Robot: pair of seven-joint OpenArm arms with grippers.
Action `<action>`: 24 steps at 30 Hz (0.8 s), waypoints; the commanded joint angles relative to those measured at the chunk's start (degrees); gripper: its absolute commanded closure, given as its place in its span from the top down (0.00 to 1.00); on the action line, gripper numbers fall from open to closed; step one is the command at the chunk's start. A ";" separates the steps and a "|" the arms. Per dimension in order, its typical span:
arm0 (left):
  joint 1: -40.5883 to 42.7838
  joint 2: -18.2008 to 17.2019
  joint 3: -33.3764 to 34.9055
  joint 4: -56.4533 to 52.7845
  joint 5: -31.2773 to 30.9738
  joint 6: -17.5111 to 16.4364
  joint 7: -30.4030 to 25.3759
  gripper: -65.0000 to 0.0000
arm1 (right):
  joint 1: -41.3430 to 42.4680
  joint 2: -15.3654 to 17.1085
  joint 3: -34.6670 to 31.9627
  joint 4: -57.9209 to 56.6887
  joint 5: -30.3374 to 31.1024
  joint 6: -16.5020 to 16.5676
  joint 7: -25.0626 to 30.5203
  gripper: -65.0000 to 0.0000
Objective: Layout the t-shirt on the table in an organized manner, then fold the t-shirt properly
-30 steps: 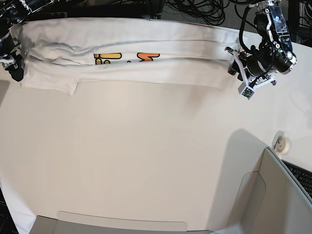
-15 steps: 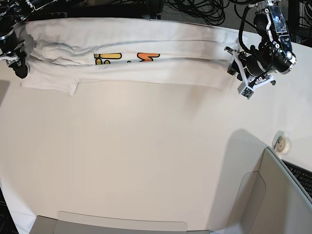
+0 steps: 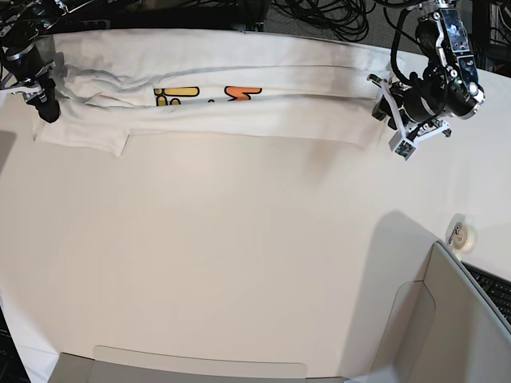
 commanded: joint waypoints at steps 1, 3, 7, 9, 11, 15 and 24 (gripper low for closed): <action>-0.28 -0.64 -0.12 0.82 -0.35 0.10 -0.62 0.33 | 0.13 1.27 0.13 1.10 1.17 -0.24 0.25 0.28; -0.28 -0.64 -0.12 0.82 -0.35 0.10 -0.62 0.33 | -0.57 1.27 0.31 1.10 1.17 -0.24 0.25 0.28; -0.28 -0.64 -0.12 0.82 -0.35 0.10 -0.71 0.33 | -0.83 1.54 0.48 1.10 1.08 -0.24 0.25 0.28; -0.28 -0.64 -0.12 0.82 -0.35 0.10 -0.71 0.33 | -0.57 1.54 0.31 1.10 0.90 -0.24 0.25 0.28; -0.28 -0.64 -0.12 0.82 -0.35 0.10 -0.71 0.33 | -0.40 1.27 0.13 1.10 0.90 -0.24 0.33 0.28; -0.28 -0.64 -0.12 0.82 -0.35 0.10 -0.71 0.33 | 1.10 1.19 0.04 1.10 0.73 -0.24 0.33 0.28; -0.28 -0.64 -0.12 0.82 -0.35 0.10 -0.62 0.33 | 2.42 1.54 -4.00 1.37 0.64 -0.24 0.33 0.00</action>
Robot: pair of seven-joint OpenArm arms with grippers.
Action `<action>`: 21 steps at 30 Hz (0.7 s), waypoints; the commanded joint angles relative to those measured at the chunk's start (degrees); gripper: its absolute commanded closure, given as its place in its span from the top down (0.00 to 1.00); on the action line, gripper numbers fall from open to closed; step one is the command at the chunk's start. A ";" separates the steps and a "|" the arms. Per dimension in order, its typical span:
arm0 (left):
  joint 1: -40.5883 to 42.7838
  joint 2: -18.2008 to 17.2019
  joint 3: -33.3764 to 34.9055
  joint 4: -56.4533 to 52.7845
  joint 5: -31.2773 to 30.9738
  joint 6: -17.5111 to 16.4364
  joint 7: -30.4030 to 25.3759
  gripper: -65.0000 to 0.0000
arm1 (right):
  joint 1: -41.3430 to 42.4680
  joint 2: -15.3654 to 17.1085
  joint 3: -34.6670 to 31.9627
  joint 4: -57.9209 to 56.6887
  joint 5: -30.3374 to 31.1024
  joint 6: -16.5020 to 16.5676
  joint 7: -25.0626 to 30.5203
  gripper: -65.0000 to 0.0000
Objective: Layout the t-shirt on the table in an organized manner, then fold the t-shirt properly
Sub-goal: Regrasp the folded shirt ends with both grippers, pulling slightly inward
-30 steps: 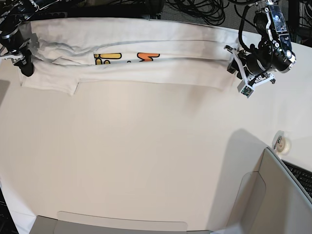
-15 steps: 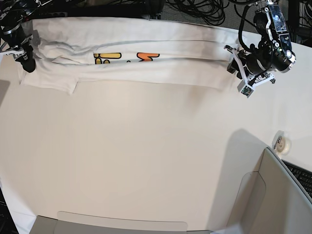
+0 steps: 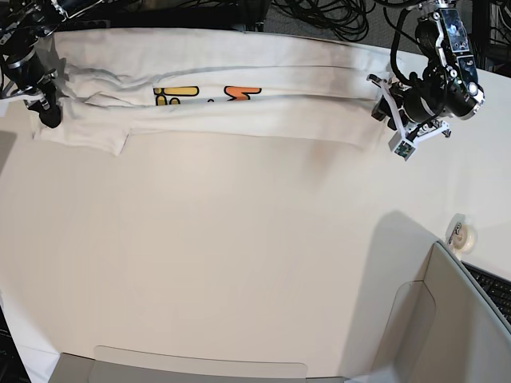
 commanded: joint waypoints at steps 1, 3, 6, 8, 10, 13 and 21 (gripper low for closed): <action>-0.28 -0.64 -0.12 0.82 -0.33 0.10 -0.60 0.33 | 0.82 1.04 -1.58 2.09 1.58 -0.27 0.58 0.00; -0.28 -0.64 -0.03 0.82 -0.33 0.10 -0.69 0.33 | 0.73 1.04 -4.13 5.17 1.58 -0.27 0.58 0.00; -0.28 -0.55 -0.03 0.82 -0.33 0.10 -0.69 0.33 | -0.32 0.95 -9.76 12.55 1.40 -0.27 0.66 0.00; -0.28 -0.55 -0.03 0.82 -0.33 0.10 -0.69 0.33 | -1.11 1.04 -13.01 18.62 -0.09 -0.27 0.75 0.00; -0.28 -0.55 -0.03 0.82 -0.33 0.10 -0.69 0.33 | -2.43 1.04 -15.82 26.44 -3.87 -0.27 0.58 0.00; -0.37 -0.55 -0.03 0.82 -0.24 0.10 -0.69 0.33 | -5.16 1.04 -19.96 36.46 -9.41 0.00 0.58 0.00; -0.46 0.06 -0.03 0.73 -0.07 0.10 -0.69 0.33 | -12.54 7.54 -24.88 39.63 -10.91 1.84 0.58 0.00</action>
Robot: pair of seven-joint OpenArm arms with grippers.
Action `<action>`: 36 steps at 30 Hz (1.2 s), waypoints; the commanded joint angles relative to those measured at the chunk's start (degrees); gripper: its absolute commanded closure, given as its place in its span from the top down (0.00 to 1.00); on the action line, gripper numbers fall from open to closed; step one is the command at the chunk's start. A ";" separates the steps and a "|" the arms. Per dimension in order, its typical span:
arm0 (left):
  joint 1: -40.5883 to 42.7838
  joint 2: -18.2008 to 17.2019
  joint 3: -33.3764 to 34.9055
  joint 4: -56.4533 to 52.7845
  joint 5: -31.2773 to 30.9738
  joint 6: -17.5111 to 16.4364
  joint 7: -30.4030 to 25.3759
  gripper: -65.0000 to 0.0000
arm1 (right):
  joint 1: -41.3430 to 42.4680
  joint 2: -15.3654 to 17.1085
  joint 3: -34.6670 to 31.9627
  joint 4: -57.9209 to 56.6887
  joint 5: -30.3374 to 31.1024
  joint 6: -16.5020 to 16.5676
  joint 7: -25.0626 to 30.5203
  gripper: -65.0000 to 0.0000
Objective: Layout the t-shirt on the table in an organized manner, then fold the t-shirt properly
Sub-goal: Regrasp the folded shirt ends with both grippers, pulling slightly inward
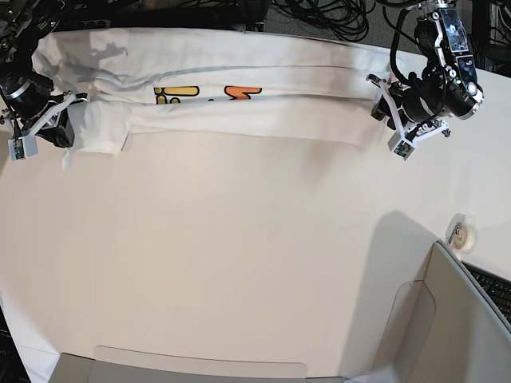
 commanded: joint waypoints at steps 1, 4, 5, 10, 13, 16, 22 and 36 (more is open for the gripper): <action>-0.46 -0.40 -0.18 0.73 -0.46 0.10 -0.66 0.33 | -0.68 1.67 -0.07 1.07 1.34 2.07 1.21 0.00; -0.46 -0.22 -0.18 0.73 -0.46 0.10 -0.66 0.33 | -3.14 4.66 -0.34 1.07 1.42 2.46 1.21 0.00; -0.46 0.13 -0.18 0.73 -0.46 0.10 -0.66 0.33 | -3.66 5.27 -0.34 1.07 1.42 2.46 1.21 0.00; -0.55 0.84 0.70 0.38 -0.46 0.10 -0.75 0.33 | -6.39 10.02 -2.18 1.07 1.42 2.46 1.21 0.00; -0.64 0.84 1.75 -2.26 -0.46 0.10 -0.75 0.33 | -8.24 14.41 -6.31 1.07 1.42 2.46 1.38 0.00; -0.64 1.01 1.75 -5.60 -0.46 0.10 -1.02 0.33 | -9.03 17.40 -10.18 1.07 1.42 2.46 1.38 0.00; -0.64 1.10 1.75 -7.18 -0.46 0.10 -3.48 0.33 | -9.20 23.12 -18.27 1.07 1.07 2.46 1.21 0.00; -0.64 1.10 1.67 -7.18 -0.46 0.10 -3.57 0.33 | -10.17 29.98 -27.06 1.07 0.98 2.46 1.21 0.13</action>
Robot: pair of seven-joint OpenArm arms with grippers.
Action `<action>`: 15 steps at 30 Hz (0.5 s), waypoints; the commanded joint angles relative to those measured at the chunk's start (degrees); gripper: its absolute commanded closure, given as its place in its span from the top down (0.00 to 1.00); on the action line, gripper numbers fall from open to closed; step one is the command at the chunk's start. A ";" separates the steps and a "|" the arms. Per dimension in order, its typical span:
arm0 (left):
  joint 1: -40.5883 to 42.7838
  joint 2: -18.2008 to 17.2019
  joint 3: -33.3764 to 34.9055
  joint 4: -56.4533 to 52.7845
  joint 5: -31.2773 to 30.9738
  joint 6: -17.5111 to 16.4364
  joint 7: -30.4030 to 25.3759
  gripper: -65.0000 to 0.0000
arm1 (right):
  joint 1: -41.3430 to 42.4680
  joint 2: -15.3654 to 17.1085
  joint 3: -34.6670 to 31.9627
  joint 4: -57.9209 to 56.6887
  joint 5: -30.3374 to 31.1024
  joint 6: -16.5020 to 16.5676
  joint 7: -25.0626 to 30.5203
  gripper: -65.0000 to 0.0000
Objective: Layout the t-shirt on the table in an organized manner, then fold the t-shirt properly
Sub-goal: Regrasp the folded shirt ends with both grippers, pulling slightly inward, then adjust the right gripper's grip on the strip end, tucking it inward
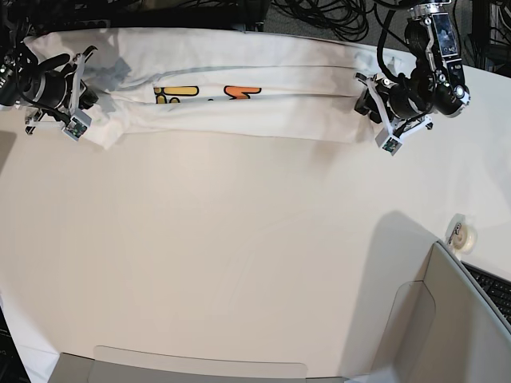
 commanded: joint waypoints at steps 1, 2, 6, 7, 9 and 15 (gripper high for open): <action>-0.31 -0.45 -0.17 0.45 0.15 0.10 0.15 0.33 | -0.60 1.85 0.35 0.92 0.52 1.17 0.44 0.20; -0.31 -0.45 -0.17 0.45 0.15 0.10 0.15 0.33 | -0.86 2.02 0.26 0.92 0.70 1.17 0.44 0.26; -0.31 -0.45 -0.17 0.45 0.15 0.10 0.15 0.33 | -1.13 2.20 0.26 1.01 1.40 1.17 0.44 0.48; -0.31 -0.45 -0.17 0.45 0.15 0.10 0.15 0.33 | -1.04 2.20 0.26 1.01 2.46 1.17 0.44 0.50; -0.31 -0.45 -0.17 0.45 0.15 0.10 0.15 0.33 | -0.60 1.94 0.88 1.01 6.24 1.17 0.44 0.48; -0.31 -0.45 -0.17 0.45 0.15 0.10 0.24 0.33 | 4.15 -4.48 10.72 0.04 17.14 1.17 2.64 0.39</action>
